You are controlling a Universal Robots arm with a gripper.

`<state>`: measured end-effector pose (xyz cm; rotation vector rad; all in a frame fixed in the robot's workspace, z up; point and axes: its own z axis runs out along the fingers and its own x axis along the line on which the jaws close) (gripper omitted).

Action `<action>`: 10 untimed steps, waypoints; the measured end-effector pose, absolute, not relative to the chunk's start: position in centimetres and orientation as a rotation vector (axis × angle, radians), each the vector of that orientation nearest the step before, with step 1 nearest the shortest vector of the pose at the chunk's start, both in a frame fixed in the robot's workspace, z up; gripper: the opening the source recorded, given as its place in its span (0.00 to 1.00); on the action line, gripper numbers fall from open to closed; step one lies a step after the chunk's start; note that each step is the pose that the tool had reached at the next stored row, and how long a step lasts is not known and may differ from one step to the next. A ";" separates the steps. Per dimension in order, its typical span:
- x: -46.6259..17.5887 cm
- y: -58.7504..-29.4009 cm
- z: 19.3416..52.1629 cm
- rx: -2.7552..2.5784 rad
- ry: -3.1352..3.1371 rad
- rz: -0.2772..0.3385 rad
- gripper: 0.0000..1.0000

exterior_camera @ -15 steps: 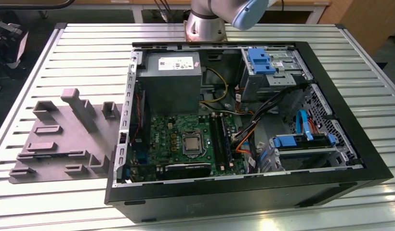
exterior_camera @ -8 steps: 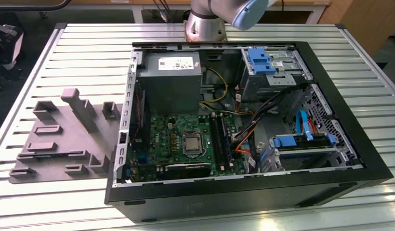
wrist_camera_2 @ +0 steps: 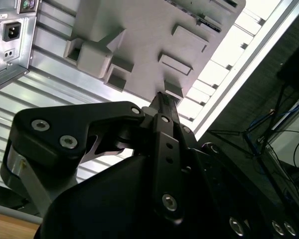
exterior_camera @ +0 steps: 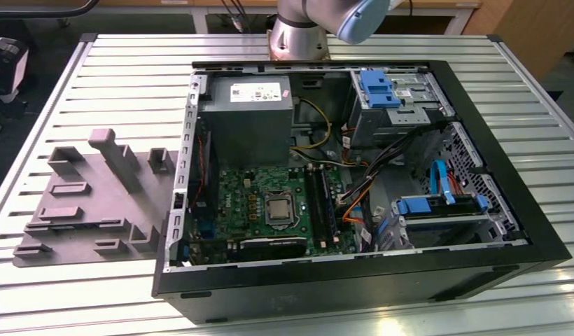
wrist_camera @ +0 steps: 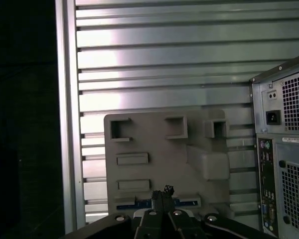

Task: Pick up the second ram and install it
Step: 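Reach for the second ram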

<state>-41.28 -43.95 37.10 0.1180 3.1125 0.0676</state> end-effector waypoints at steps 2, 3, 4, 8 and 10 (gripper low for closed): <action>-41.4 -44.0 37.1 0.118 3.112 0.068 0.11; -41.5 -44.0 37.1 0.118 3.112 0.068 0.11; -41.5 -44.0 37.1 0.118 3.112 0.068 0.11; -41.8 -44.1 37.0 0.118 3.112 0.068 0.11; -41.9 -44.1 37.0 0.118 3.113 0.068 0.11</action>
